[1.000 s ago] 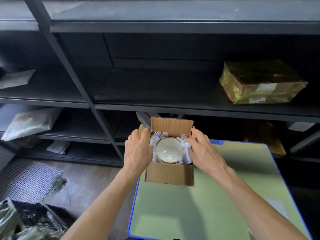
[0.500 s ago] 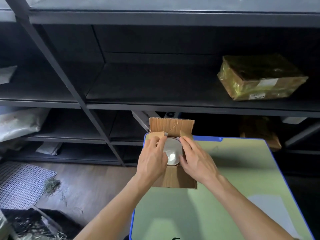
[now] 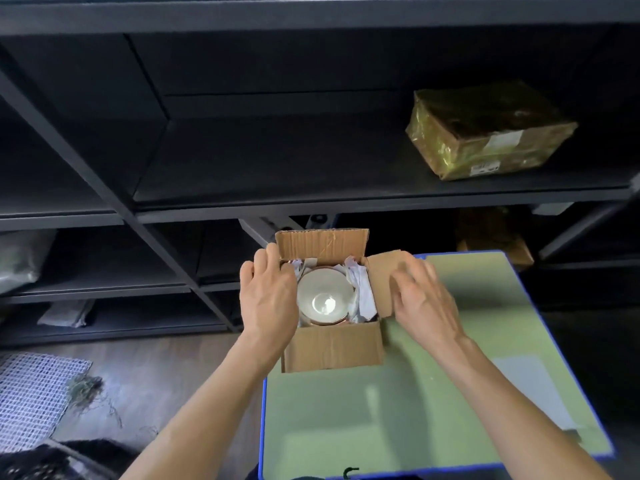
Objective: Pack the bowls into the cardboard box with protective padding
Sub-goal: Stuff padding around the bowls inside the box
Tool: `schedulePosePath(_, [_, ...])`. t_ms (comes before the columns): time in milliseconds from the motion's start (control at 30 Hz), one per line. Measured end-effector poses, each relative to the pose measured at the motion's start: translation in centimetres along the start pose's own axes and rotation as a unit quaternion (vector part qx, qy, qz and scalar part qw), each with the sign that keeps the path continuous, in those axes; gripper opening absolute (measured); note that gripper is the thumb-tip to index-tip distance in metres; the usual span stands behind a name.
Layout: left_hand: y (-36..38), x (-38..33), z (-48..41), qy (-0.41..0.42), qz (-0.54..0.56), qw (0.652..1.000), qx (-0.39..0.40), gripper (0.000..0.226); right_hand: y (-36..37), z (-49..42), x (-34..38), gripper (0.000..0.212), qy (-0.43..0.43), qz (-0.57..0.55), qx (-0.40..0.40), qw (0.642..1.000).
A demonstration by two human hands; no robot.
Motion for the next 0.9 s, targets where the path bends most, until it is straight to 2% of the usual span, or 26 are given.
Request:
schedulePosePath(133, [-0.2,0.6,0.6,-0.055,-0.031,0.998,0.023,0.021,1.0,1.6,-1.6,0.032,-0.03,-0.027,0.014,0.999])
schedulePosePath(233, [0.2,0.7,1.5,-0.054,-0.015,0.998,0.041,0.027,0.8,2.1,-1.9,0.035,-0.027,-0.051,0.023,0.998])
schedulePosePath(367, [0.4,-1.7,2.5,0.0,0.028,0.999,0.042,0.039,0.1,2.2,-2.3,0.032,-0.044,-0.055,0.028,0.997])
schedulePosePath(500, [-0.2,-5.1,3.3,0.041,0.071,0.996,0.039,0.03,-0.7,2.3,-2.8,0.028,-0.071,-0.064,0.021,0.995])
schedulePosePath(667, [-0.5,-9.7,4.2,0.102,0.15,0.983,0.013,0.029,-1.6,3.1,-4.1,0.019,-0.103,-0.074,-0.001,0.992])
schedulePosePath(800, [-0.8,-13.9,4.5,0.153,0.198,0.968,0.012,0.033,-1.8,4.4,-6.8,0.037,-0.085,-0.085,0.001,0.993])
schedulePosePath(900, [-1.1,-17.3,4.5,0.2,0.221,0.954,0.025,0.036,-1.6,6.1,-9.6,0.043,-0.053,-0.088,0.008,0.995])
Point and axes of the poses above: each hand's wrist, its own z-axis away from the middle knuckle, its own y-axis out of the palm, x = y × z, the point moved 1 cm from there along -z, towards the middle knuckle, and after that the axes turned 2 degrees about x, right-handed, at the moved point
